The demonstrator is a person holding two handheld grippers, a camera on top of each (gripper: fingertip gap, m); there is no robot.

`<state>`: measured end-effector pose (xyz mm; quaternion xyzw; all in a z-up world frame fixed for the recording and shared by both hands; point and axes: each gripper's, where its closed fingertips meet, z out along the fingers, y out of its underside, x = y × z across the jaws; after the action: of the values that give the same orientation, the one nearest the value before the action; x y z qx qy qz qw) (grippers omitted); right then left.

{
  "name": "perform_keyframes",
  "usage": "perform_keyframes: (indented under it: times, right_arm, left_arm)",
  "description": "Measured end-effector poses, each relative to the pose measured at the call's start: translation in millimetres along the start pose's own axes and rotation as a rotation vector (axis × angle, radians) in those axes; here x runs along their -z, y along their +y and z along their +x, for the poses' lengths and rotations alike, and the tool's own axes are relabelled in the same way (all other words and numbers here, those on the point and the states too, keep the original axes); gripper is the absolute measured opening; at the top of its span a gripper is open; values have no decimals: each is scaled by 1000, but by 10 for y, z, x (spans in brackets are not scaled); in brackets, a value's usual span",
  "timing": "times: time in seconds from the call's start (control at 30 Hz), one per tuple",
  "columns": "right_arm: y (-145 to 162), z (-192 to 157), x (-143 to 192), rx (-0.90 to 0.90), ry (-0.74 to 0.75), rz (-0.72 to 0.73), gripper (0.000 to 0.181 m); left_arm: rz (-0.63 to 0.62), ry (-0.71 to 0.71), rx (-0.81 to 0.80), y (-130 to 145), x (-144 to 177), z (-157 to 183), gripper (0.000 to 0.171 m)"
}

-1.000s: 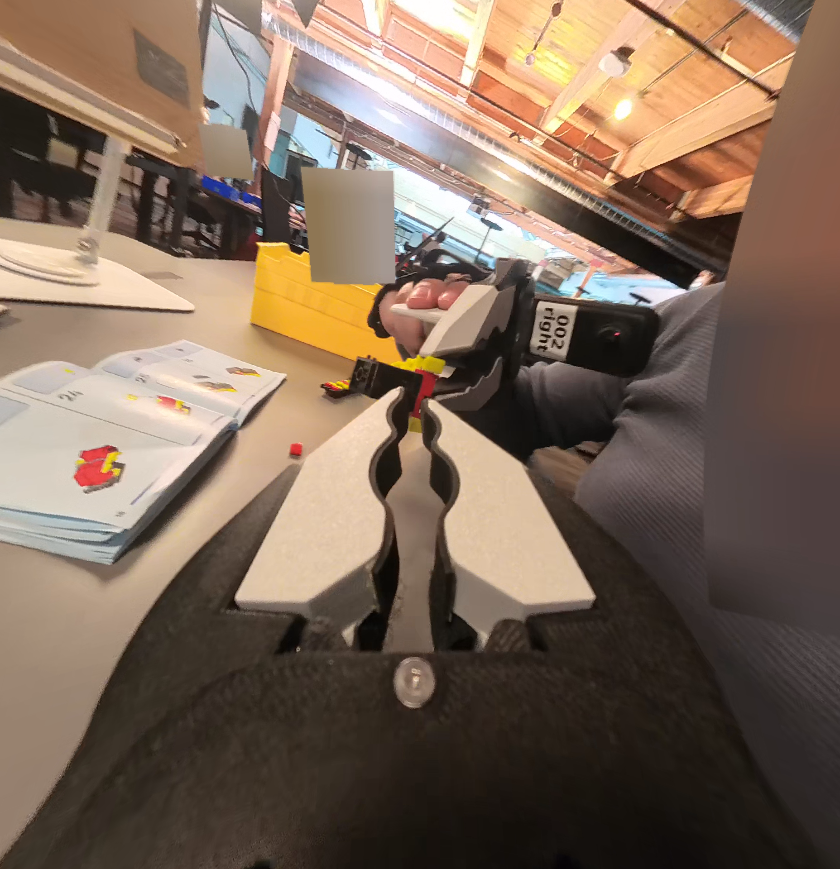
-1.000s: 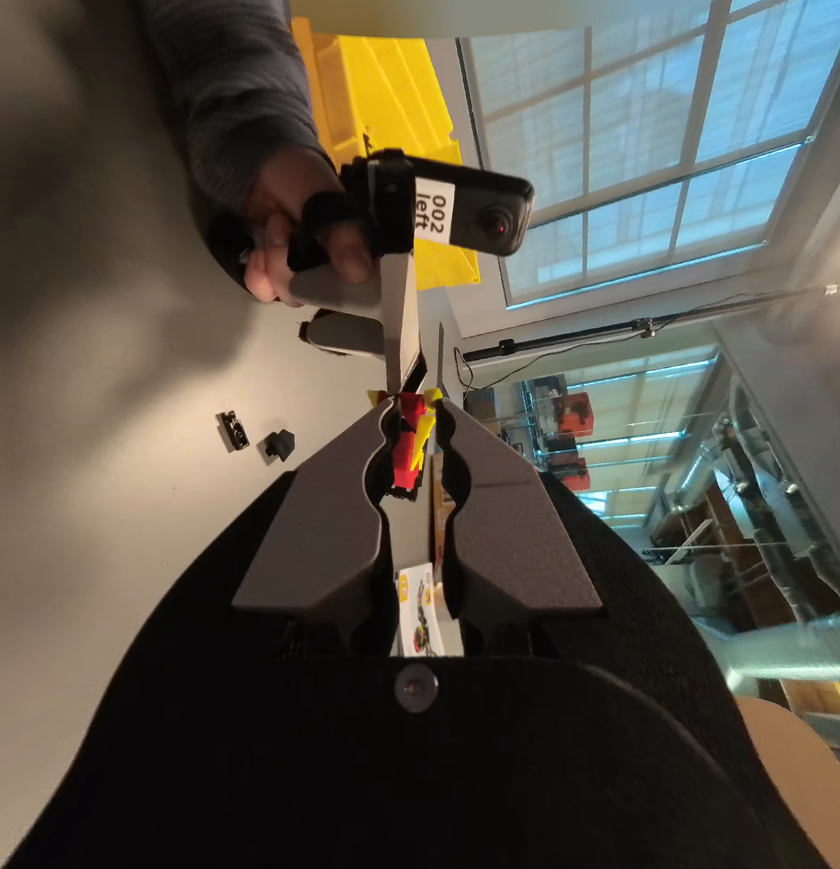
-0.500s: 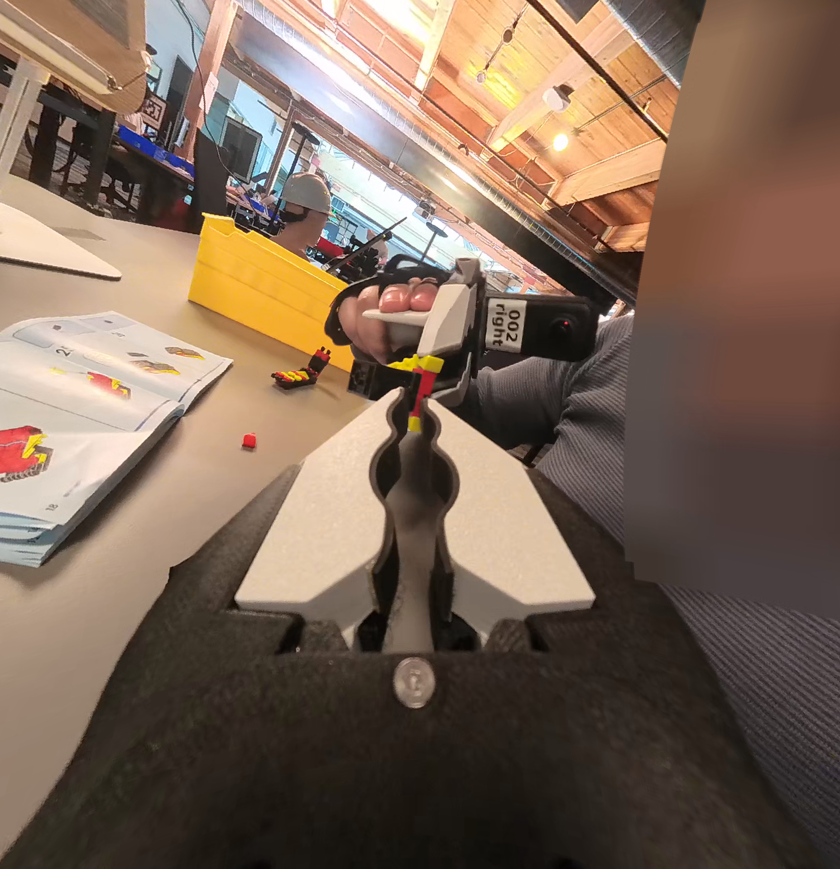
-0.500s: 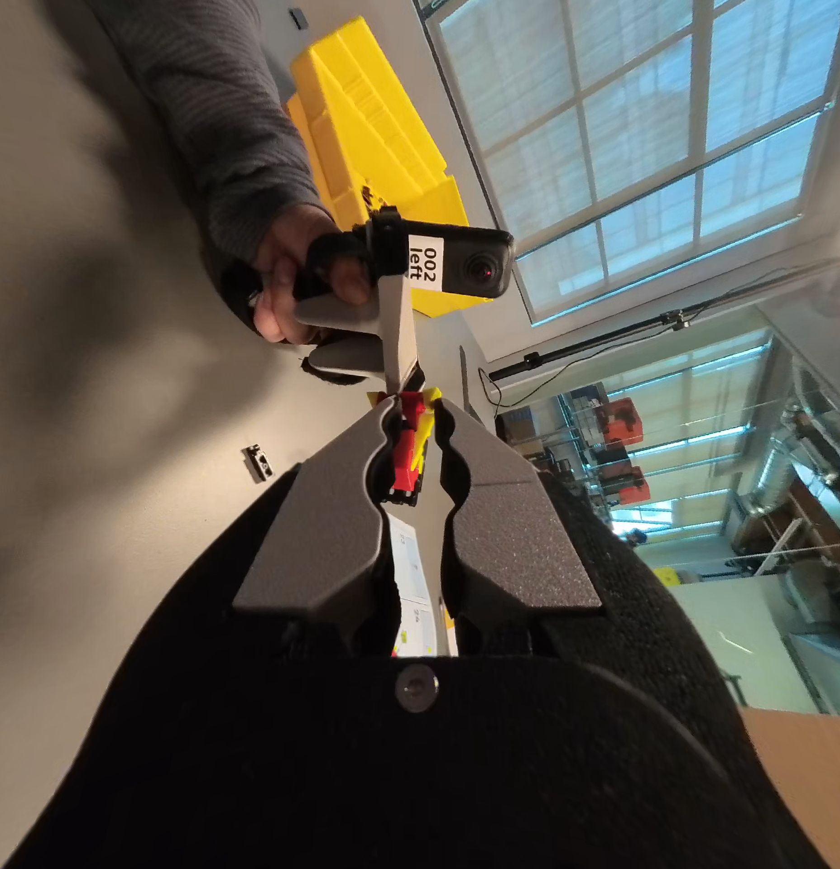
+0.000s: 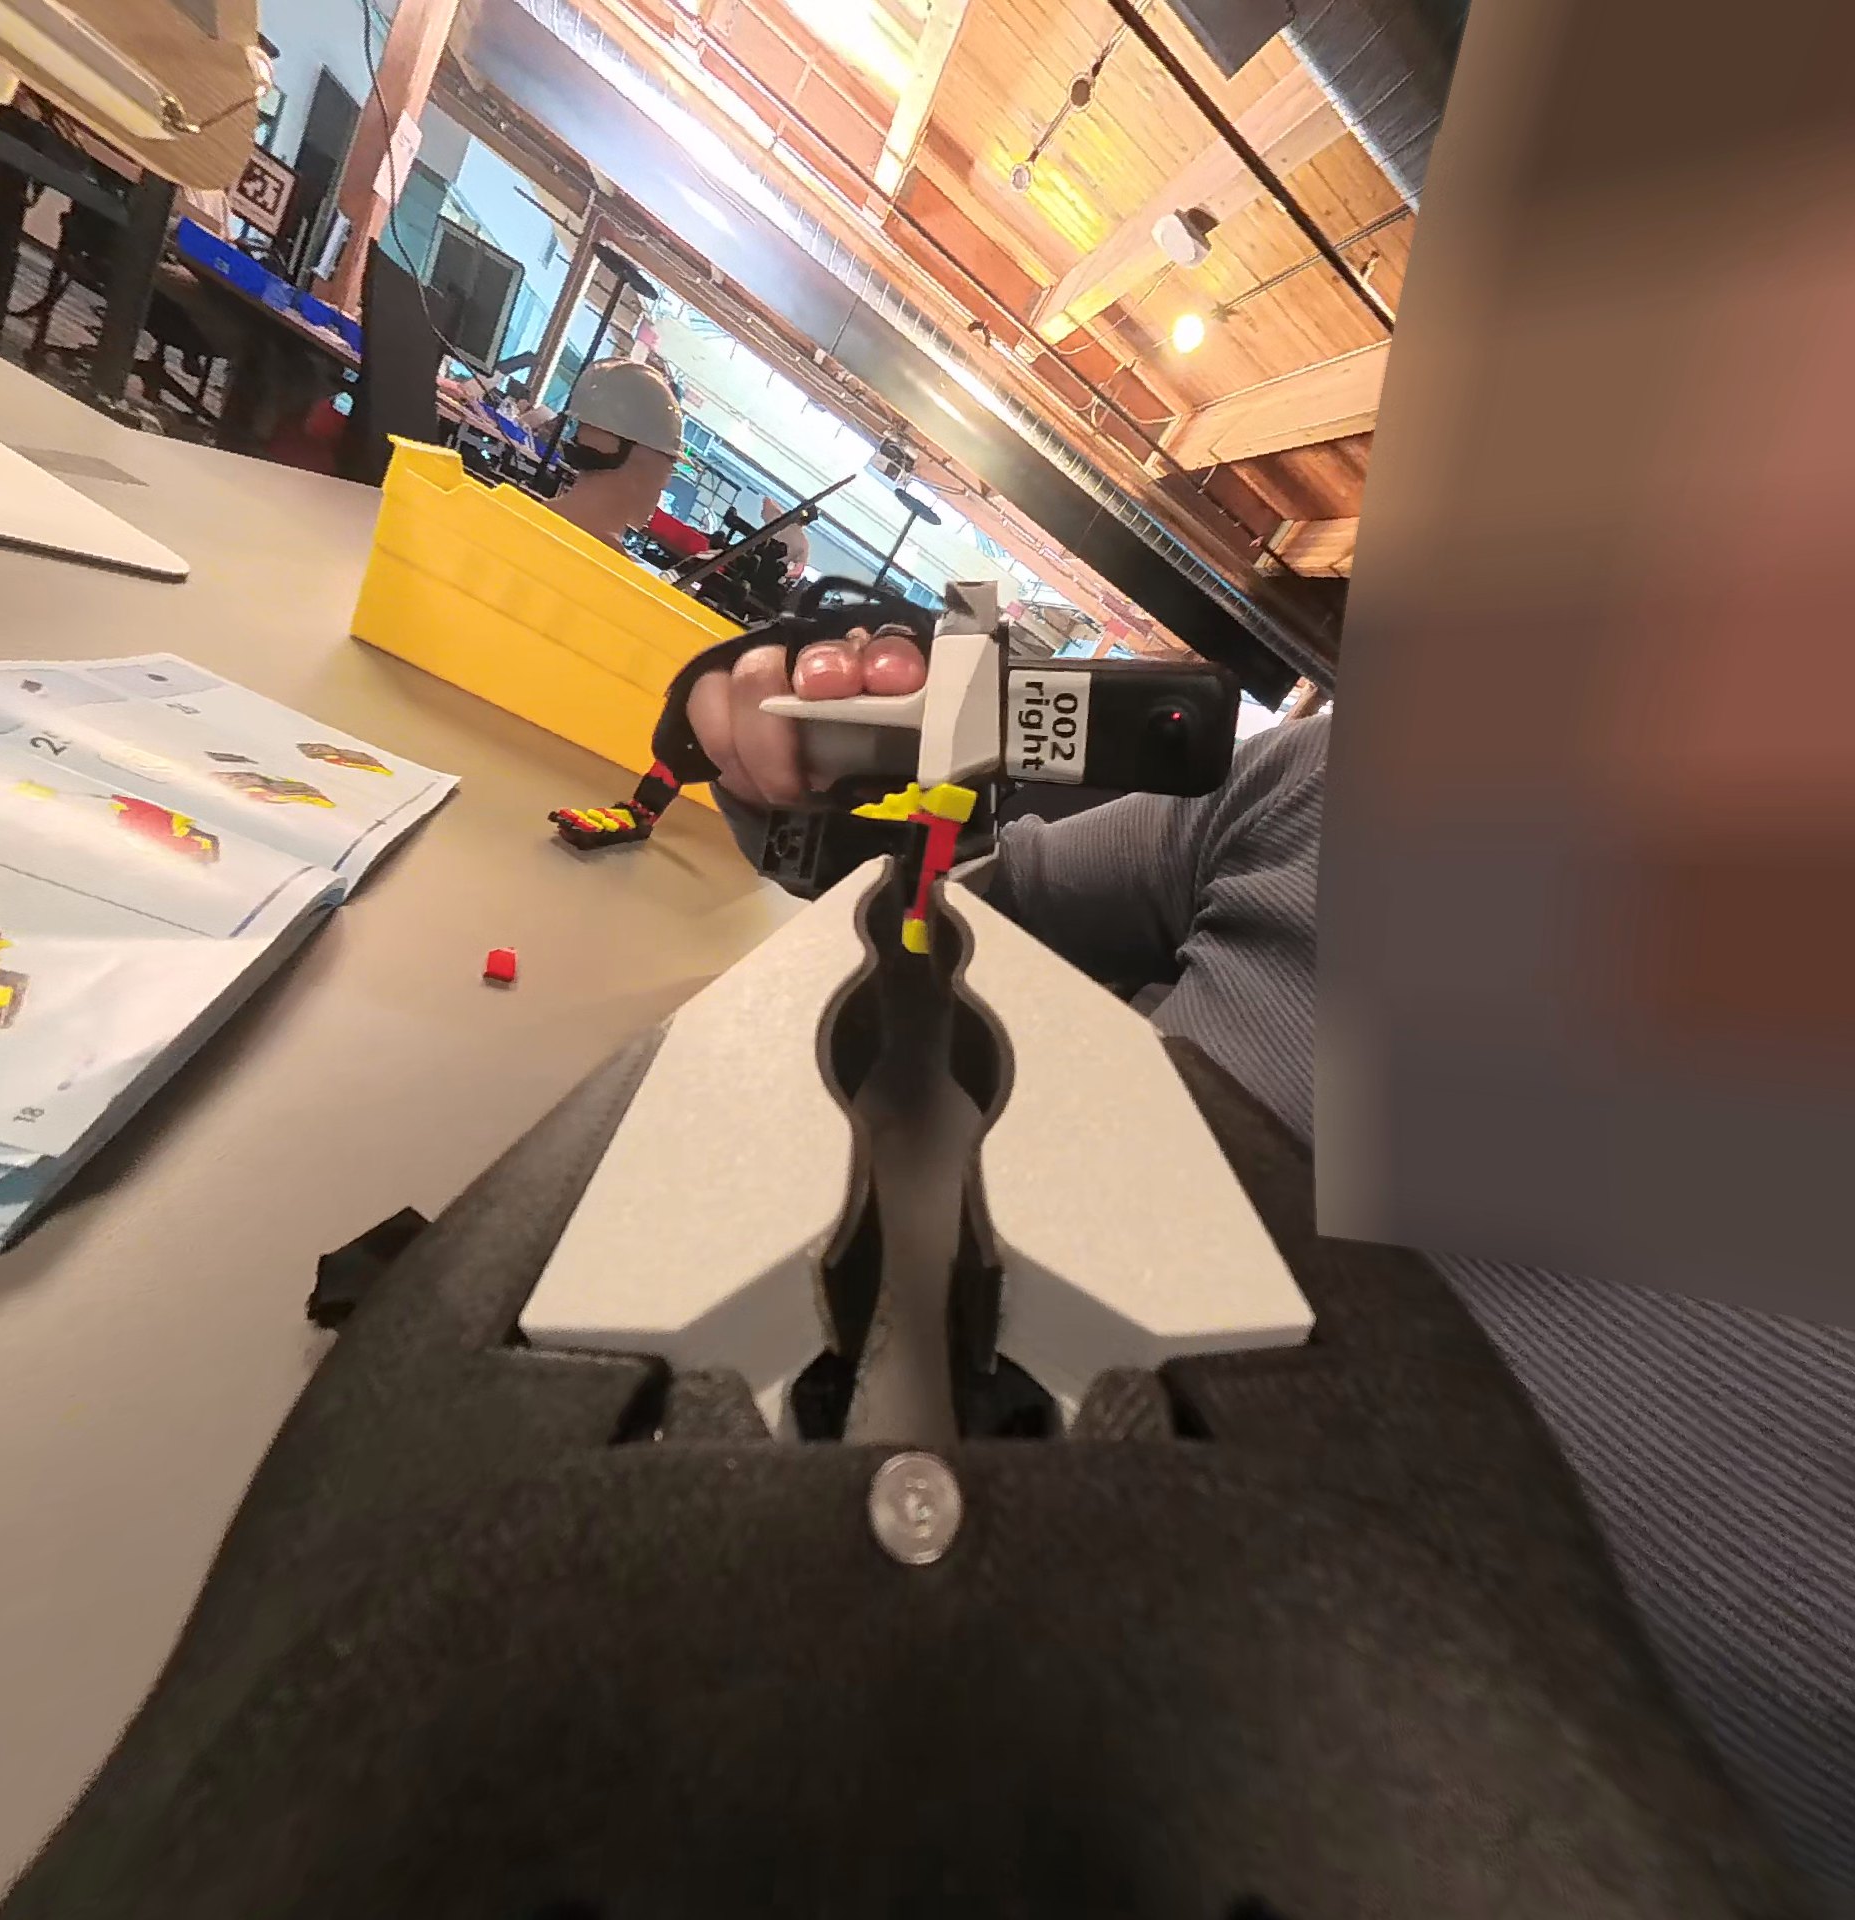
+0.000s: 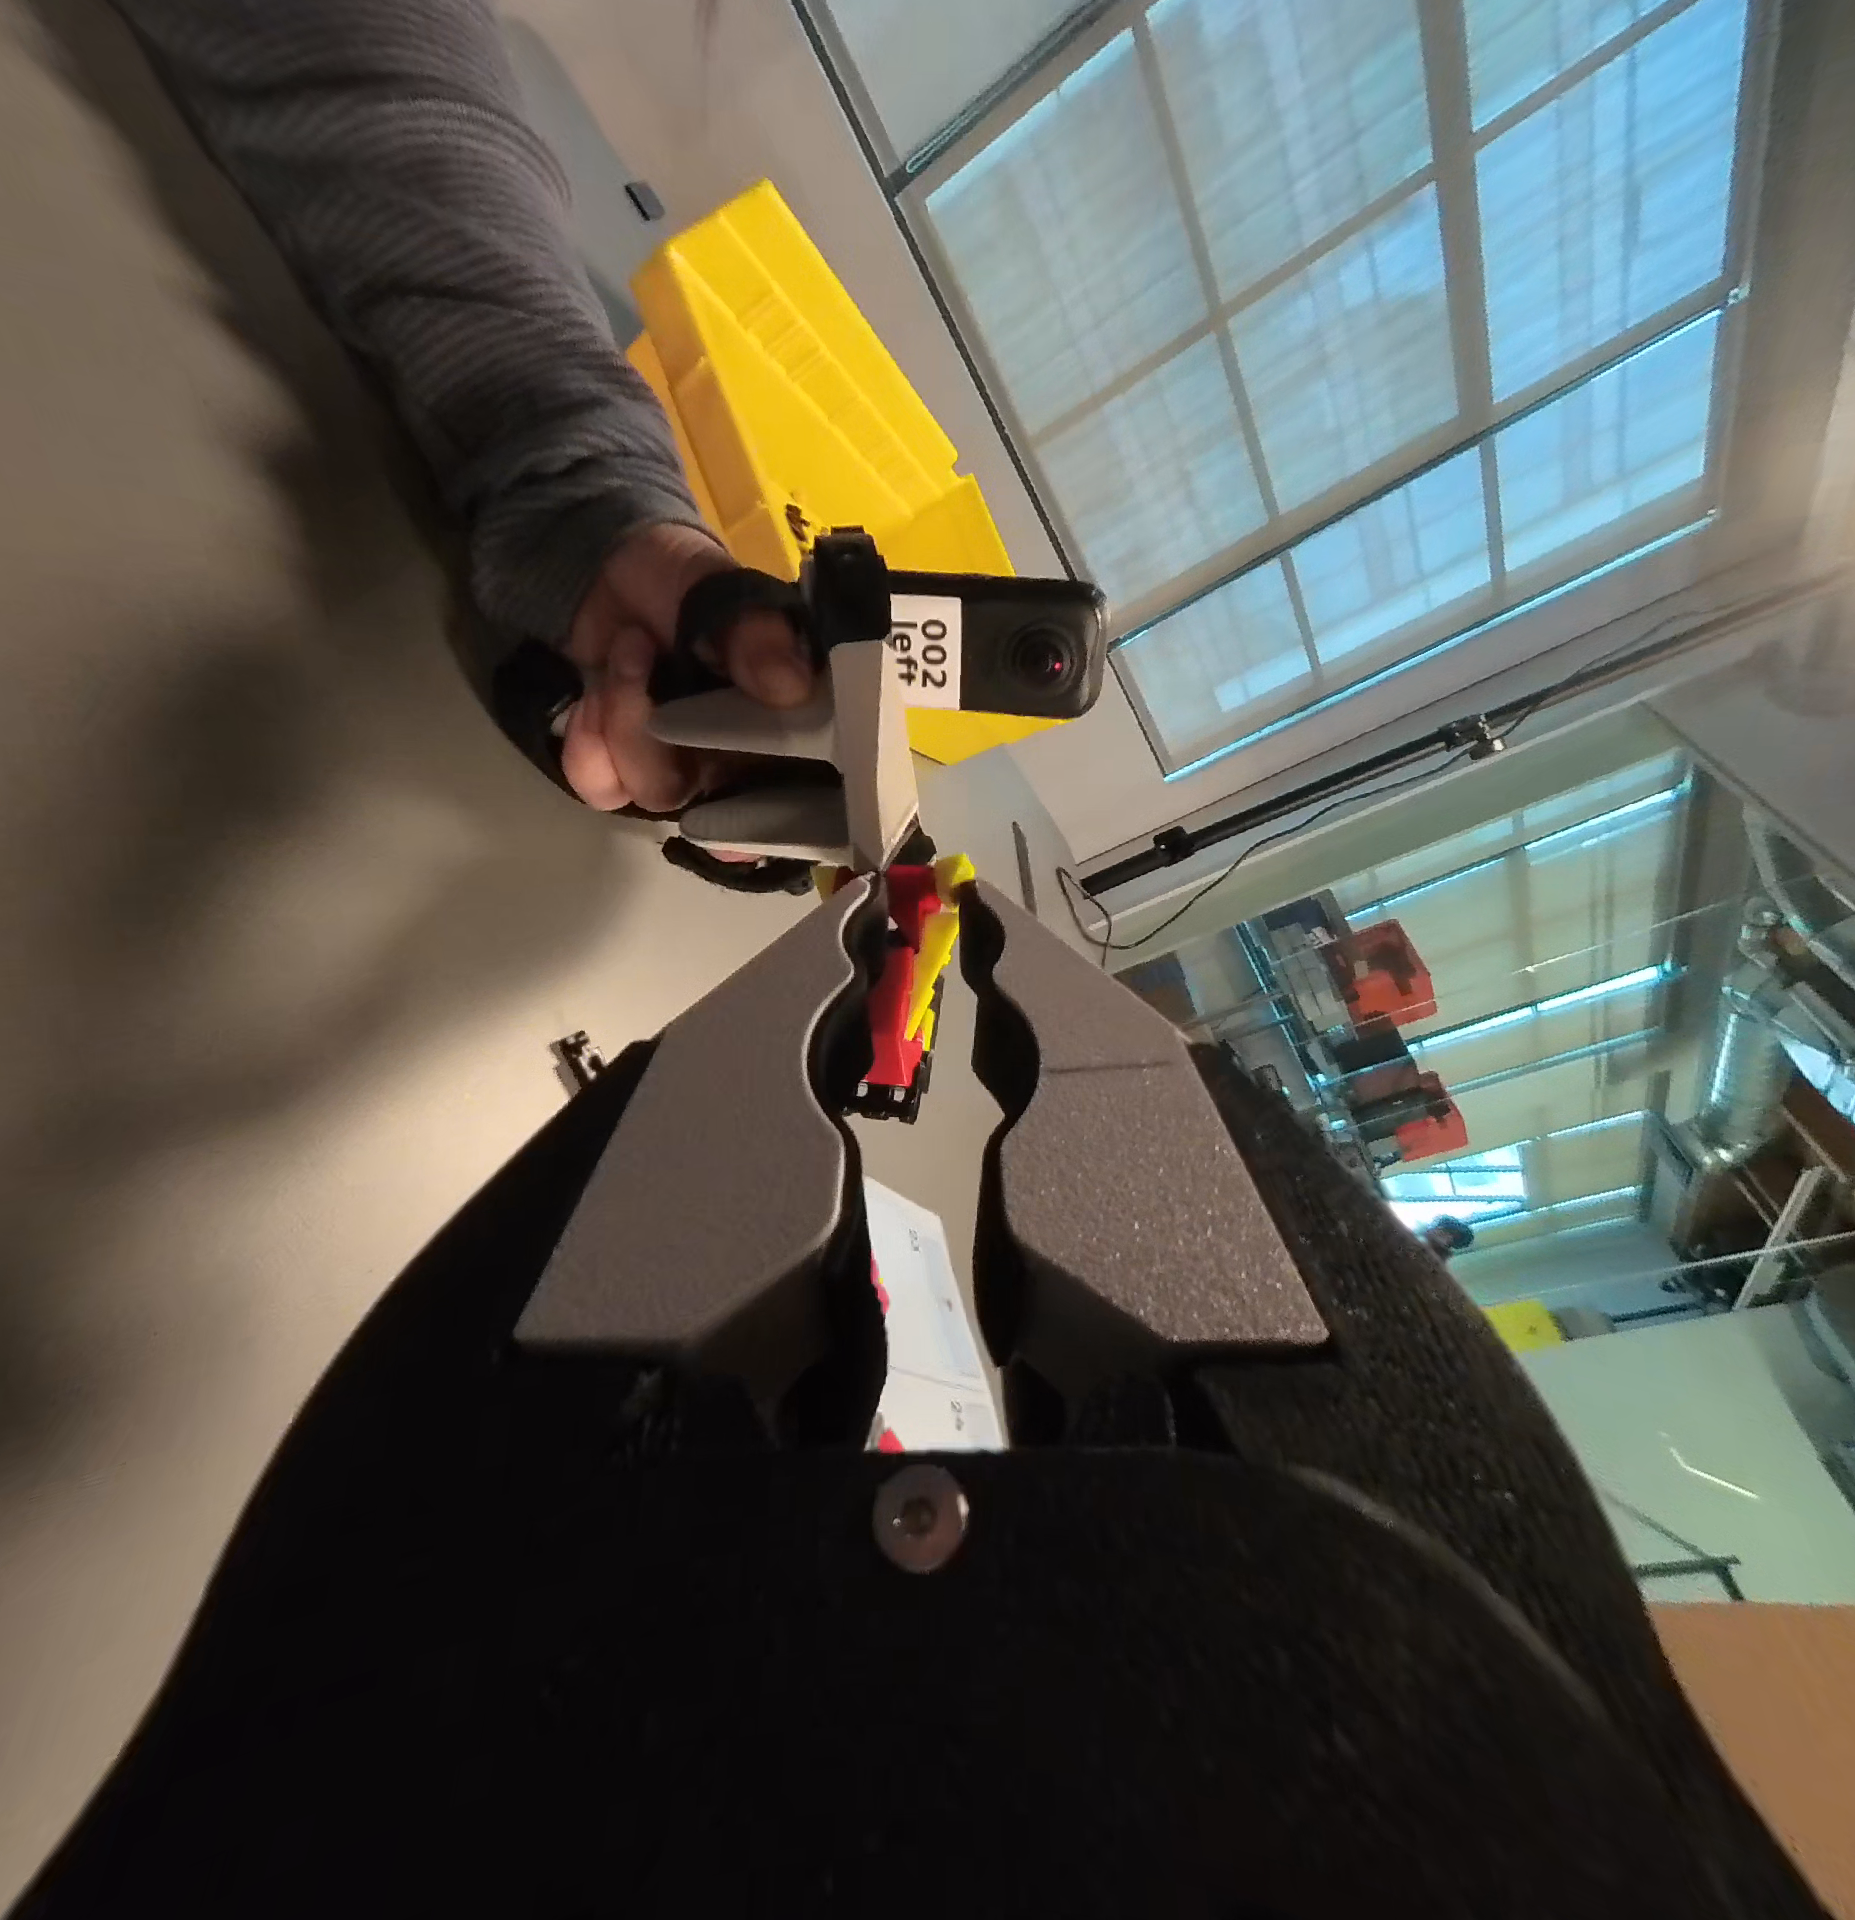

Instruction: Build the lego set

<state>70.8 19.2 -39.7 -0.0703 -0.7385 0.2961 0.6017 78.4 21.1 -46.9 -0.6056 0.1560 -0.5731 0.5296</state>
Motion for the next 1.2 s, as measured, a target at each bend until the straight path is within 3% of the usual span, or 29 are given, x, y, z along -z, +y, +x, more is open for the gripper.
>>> perform_keyframes:
  times: [0.3, 0.67, 1.2]
  right_arm:
    - [69, 17, -13, -165, 6, 15, 11]
    - [232, -61, 12, -139, 92, 44, 11]
    - [267, -12, -17, -340, 130, 54, 11]
  left_arm:
    - [10, -36, 19, -13, 13, -58, 3]
    - [-28, -153, 86, 58, 14, -224, 3]
    - [17, -160, 95, 7, 43, -242, 3]
